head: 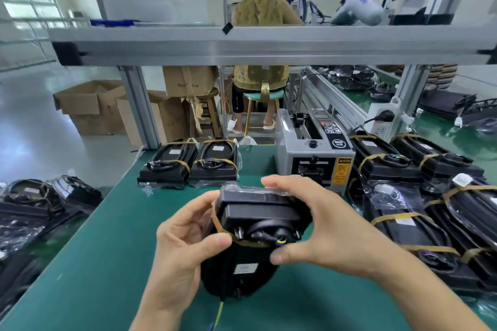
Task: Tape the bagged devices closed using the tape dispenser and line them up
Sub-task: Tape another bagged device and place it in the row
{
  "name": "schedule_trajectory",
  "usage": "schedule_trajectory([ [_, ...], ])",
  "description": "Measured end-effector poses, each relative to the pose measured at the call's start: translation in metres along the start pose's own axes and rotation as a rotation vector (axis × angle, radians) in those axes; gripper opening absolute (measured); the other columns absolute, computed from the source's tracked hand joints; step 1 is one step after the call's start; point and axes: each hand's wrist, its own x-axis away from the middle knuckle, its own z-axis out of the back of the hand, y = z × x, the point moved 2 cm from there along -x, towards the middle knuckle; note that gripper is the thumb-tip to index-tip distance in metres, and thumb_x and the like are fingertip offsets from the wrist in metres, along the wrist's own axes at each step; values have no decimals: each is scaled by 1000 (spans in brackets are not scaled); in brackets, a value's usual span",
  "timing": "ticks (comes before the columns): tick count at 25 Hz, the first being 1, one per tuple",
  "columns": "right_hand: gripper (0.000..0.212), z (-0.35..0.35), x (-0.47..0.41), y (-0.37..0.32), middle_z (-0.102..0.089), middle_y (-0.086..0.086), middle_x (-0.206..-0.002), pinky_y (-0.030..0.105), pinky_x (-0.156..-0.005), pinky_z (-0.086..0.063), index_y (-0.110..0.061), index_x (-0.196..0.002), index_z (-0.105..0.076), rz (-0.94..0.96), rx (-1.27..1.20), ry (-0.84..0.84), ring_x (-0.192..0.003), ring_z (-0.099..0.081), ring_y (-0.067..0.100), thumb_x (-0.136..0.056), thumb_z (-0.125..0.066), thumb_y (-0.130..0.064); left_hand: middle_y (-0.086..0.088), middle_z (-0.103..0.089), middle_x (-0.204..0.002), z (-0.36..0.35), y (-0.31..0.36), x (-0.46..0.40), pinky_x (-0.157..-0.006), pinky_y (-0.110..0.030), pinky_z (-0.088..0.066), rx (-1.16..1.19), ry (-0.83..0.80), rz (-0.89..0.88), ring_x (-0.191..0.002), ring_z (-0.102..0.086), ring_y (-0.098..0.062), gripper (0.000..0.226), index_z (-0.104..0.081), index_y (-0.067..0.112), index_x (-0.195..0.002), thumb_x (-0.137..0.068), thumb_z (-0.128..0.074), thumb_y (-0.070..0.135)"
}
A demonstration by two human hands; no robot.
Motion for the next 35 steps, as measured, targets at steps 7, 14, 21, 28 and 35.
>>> schedule_trajectory([
  [7, 60, 2, -18, -6, -53, -21, -102, 13, -82, -41, -33, -114, -56, 93, 130, 28, -98, -53, 0, -63, -82, -15, -5, -67, -119, 16, 8, 4, -97, -37, -47, -93, 35, 48, -111, -61, -19, 65, -67, 22, -112, -49, -77, 18],
  [14, 55, -12, -35, 1, -54, -13, -104, 26, -86, -47, -25, -113, -58, 212, 74, 39, -98, -55, 7, -66, -81, -9, 18, -58, -124, -25, 38, -4, -104, -27, -36, -933, -54, -209, -124, -49, -12, 40, -67, 34, -114, -73, -69, 39],
  [21, 52, -13, -26, 15, -45, -10, -115, 23, -93, -43, -26, -117, -57, 241, 47, 76, -107, -52, 8, -74, -79, -10, 15, -67, -102, -30, 36, -7, -89, -22, -45, -857, -6, -153, -103, -62, -11, 30, -71, 32, -99, -72, -68, 19],
  [28, 66, -5, -7, 32, -54, -14, -126, 11, -101, -33, -31, -131, -51, 120, -257, -21, -124, -49, 4, -71, -60, -3, 17, -64, -109, -35, 36, -1, -87, -11, -40, -942, -85, -149, -106, -59, -7, 46, -65, 39, -105, -61, -77, 27],
  [35, 7, 7, -16, 104, -67, -10, -77, 29, -70, -47, -26, -84, -69, -663, -222, 745, -78, -63, 16, -88, -64, -28, 25, -57, -115, -46, 30, 5, -89, -17, -41, -1103, -49, -164, -108, -56, 0, 56, -60, 44, -109, -55, -73, 36],
])
